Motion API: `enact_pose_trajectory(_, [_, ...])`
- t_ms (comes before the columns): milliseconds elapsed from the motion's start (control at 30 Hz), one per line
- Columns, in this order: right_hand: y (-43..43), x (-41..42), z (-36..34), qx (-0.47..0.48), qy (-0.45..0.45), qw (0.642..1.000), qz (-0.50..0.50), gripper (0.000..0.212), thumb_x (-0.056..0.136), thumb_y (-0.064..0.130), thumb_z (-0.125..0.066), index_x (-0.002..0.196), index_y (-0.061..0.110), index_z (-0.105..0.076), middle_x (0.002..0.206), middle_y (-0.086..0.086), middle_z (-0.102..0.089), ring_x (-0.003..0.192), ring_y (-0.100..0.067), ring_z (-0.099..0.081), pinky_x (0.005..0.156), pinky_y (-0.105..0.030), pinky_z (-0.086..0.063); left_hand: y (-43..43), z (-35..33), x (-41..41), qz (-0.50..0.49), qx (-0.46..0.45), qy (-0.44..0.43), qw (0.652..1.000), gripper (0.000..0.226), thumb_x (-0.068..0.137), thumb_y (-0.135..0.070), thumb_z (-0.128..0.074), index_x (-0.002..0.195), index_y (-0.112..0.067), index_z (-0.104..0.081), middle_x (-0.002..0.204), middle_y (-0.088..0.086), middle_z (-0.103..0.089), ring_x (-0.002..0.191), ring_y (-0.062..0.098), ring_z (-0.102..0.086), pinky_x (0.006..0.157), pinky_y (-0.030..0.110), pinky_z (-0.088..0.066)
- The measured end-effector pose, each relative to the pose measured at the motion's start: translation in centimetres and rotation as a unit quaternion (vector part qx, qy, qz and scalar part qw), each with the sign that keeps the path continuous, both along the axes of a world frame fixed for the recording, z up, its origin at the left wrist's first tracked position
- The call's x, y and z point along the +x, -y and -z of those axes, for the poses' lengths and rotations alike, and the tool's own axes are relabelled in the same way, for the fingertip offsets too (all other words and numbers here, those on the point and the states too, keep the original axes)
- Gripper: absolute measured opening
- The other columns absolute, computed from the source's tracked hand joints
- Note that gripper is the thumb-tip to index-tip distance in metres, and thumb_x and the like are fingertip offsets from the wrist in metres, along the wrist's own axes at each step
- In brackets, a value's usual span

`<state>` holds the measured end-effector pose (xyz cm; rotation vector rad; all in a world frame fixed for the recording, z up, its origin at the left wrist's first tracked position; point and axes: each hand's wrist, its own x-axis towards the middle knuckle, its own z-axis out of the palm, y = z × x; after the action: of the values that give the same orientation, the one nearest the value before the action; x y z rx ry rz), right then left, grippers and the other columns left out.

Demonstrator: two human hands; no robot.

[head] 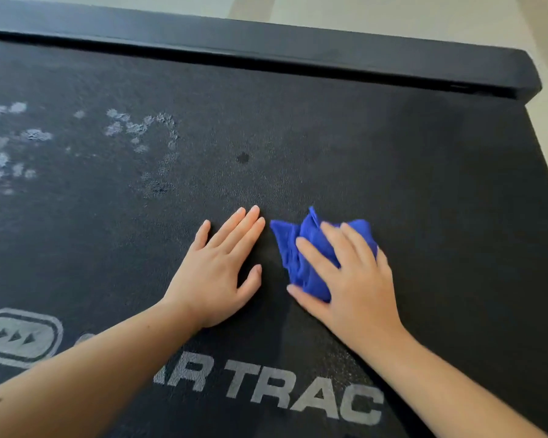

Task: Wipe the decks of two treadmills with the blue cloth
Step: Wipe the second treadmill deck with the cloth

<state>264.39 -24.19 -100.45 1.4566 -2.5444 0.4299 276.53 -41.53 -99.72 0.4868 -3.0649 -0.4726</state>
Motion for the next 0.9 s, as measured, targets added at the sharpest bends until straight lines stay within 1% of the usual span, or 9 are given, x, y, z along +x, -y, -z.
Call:
enact_pose_trajectory(133, [2.0,-2.7,0.4,-0.019,-0.007,1.0,-0.015,0.058,0.075,0.064,-0.047,0.114,0.026,-0.067,0.122,-0.009,-0.061,0.113,-0.034,-0.056,0.082,-0.051,-0.046,0.1,0.0,0.0,0.003,-0.007,0.002,1.0,0.065,0.087,-0.045,-0.028,0.147,-0.022,-0.021,0.154,-0.01,-0.01,0.141,0.006,-0.004,0.113,0.038,-0.003])
enact_pose_trajectory(233, [6.4,-8.4,0.6,-0.015,0.003,0.999,0.035,0.064,0.074,0.067,-0.043,0.116,0.025,-0.066,0.122,-0.01,-0.06,0.113,-0.036,-0.054,0.081,-0.053,-0.046,0.1,0.0,0.1,0.006,-0.013,0.006,1.0,0.064,0.088,-0.044,-0.03,0.147,-0.023,-0.02,0.154,-0.01,-0.01,0.141,0.007,-0.003,0.112,0.037,-0.001])
enact_pose_trajectory(367, [12.0,-16.8,0.3,0.015,0.048,0.989,0.141,0.063,0.081,0.067,-0.047,0.133,0.03,-0.049,0.139,-0.005,-0.042,0.127,-0.031,-0.034,0.096,-0.054,-0.035,0.2,-0.1,0.0,0.009,-0.015,0.016,1.0,0.064,0.089,-0.045,-0.029,0.148,-0.025,-0.015,0.155,-0.011,-0.006,0.141,0.005,0.002,0.112,0.036,0.003])
enact_pose_trajectory(433, [13.8,-18.7,-0.2,0.034,0.069,0.98,0.183,0.063,0.084,0.065,-0.047,0.137,0.031,-0.044,0.141,-0.006,-0.038,0.129,-0.031,-0.029,0.099,-0.054,-0.031,0.2,-0.2,0.1,0.011,-0.017,0.02,1.0,0.064,0.089,-0.045,-0.029,0.148,-0.025,-0.015,0.155,-0.011,-0.005,0.141,0.004,0.003,0.112,0.034,0.005])
enact_pose_trajectory(500, [13.8,-18.7,-0.4,0.031,0.075,0.98,0.181,0.063,0.085,0.063,-0.047,0.137,0.029,-0.044,0.14,-0.007,-0.038,0.129,-0.031,-0.029,0.099,-0.054,-0.031,0.1,-0.3,0.1,0.009,-0.015,0.022,1.0,0.064,0.089,-0.045,-0.029,0.148,-0.024,-0.016,0.155,-0.011,-0.005,0.141,0.005,0.003,0.111,0.035,0.005])
enact_pose_trajectory(600, [10.2,-15.0,-0.1,0.005,0.058,0.992,0.11,0.06,0.083,0.062,-0.05,0.129,0.024,-0.054,0.135,-0.009,-0.045,0.125,-0.032,-0.036,0.093,-0.055,-0.035,0.0,-0.2,0.0,0.01,-0.018,0.025,0.999,0.064,0.089,-0.044,-0.029,0.148,-0.024,-0.016,0.155,-0.011,-0.006,0.141,0.005,0.002,0.112,0.037,0.002])
enact_pose_trajectory(667, [6.6,-11.1,-0.1,-0.019,0.025,0.997,0.066,0.061,0.079,0.063,-0.045,0.12,0.022,-0.061,0.126,-0.012,-0.054,0.119,-0.035,-0.046,0.086,-0.056,-0.041,0.1,0.0,0.0,0.009,-0.023,0.021,0.999,0.064,0.088,-0.044,-0.03,0.148,-0.024,-0.017,0.155,-0.011,-0.007,0.142,0.006,0.0,0.112,0.037,0.0])
enact_pose_trajectory(767, [2.6,-7.0,0.2,-0.013,0.003,1.0,0.027,0.061,0.078,0.063,-0.041,0.117,0.022,-0.063,0.122,-0.011,-0.057,0.117,-0.036,-0.05,0.084,-0.056,-0.044,0.0,0.1,0.0,0.013,-0.031,0.013,0.999,0.064,0.088,-0.043,-0.032,0.147,-0.021,-0.021,0.155,-0.008,-0.012,0.142,0.009,-0.005,0.111,0.04,-0.005])
enact_pose_trajectory(900, [5.4,-9.2,0.2,-0.035,0.007,0.998,0.045,0.06,0.077,0.064,-0.045,0.117,0.024,-0.064,0.123,-0.009,-0.058,0.116,-0.035,-0.051,0.083,-0.054,-0.044,-0.1,0.3,0.0,0.01,-0.036,0.007,0.999,0.064,0.087,-0.042,-0.033,0.147,-0.019,-0.023,0.155,-0.007,-0.014,0.142,0.01,-0.007,0.111,0.041,-0.008])
